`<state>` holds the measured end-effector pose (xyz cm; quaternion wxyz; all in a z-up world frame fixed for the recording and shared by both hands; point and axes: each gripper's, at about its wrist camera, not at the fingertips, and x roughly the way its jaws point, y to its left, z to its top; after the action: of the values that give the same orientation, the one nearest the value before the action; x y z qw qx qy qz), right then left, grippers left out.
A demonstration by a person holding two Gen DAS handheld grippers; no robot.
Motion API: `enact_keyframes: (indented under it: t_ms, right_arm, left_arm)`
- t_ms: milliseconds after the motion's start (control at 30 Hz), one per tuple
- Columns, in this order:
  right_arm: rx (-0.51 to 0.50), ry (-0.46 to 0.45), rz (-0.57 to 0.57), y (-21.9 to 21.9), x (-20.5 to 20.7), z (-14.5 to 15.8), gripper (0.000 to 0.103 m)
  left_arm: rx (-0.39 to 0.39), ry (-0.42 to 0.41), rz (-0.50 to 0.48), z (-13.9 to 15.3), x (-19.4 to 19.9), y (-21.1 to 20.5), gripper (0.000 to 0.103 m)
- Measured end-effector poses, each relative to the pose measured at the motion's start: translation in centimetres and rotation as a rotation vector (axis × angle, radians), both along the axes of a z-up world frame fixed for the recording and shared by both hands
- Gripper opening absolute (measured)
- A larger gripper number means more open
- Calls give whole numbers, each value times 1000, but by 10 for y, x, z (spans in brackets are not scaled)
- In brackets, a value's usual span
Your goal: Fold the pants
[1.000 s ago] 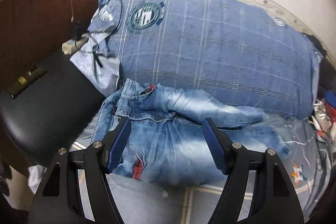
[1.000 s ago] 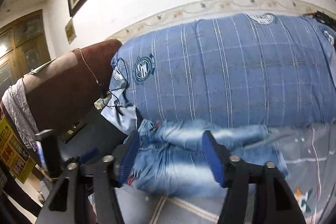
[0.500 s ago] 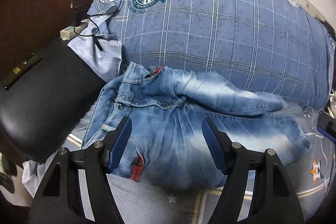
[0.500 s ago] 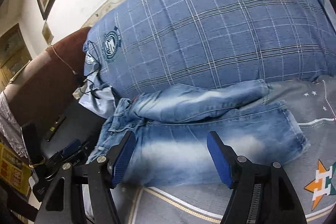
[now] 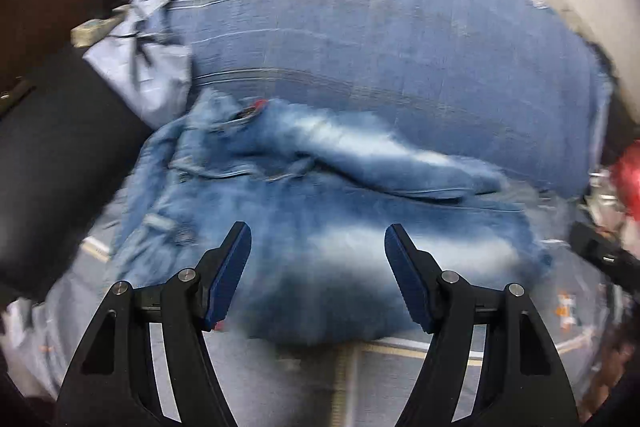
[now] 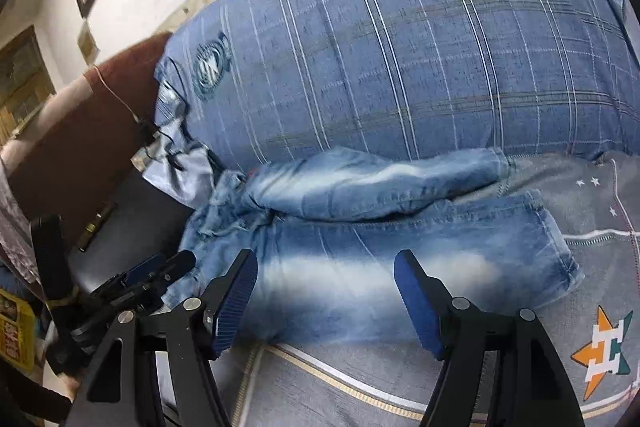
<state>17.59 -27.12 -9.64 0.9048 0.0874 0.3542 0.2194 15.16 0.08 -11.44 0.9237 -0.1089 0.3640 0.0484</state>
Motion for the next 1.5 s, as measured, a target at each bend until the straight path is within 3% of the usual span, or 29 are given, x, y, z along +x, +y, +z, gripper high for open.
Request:
enact_keyframes:
  t_ms: [300,433,833,1167,1300,1500]
  right_arm:
    - [-39,-5,27,9,-6,-1,69]
    - [-31,7,33,9,-4,-4,69]
    - [96,100,50,-13,18,-17,69]
    - [150,114,-24,-47,27,-11,69]
    - [175,143,-25,-48,29,-2,69]
    - [94,120,7,-35,43,44,69]
  left_arm:
    - [76,-16,1,1,-6,-7,70]
    - [64,-13,1,1,-7,-6,70]
    - [58,-8,7,0,-3,-9,70]
    - [34,-20,-55,6,-4,-20,70]
    - [-12,-49,-77,12,-8,-20,70]
    - [-55,-59,-31,16,-14,-11,70]
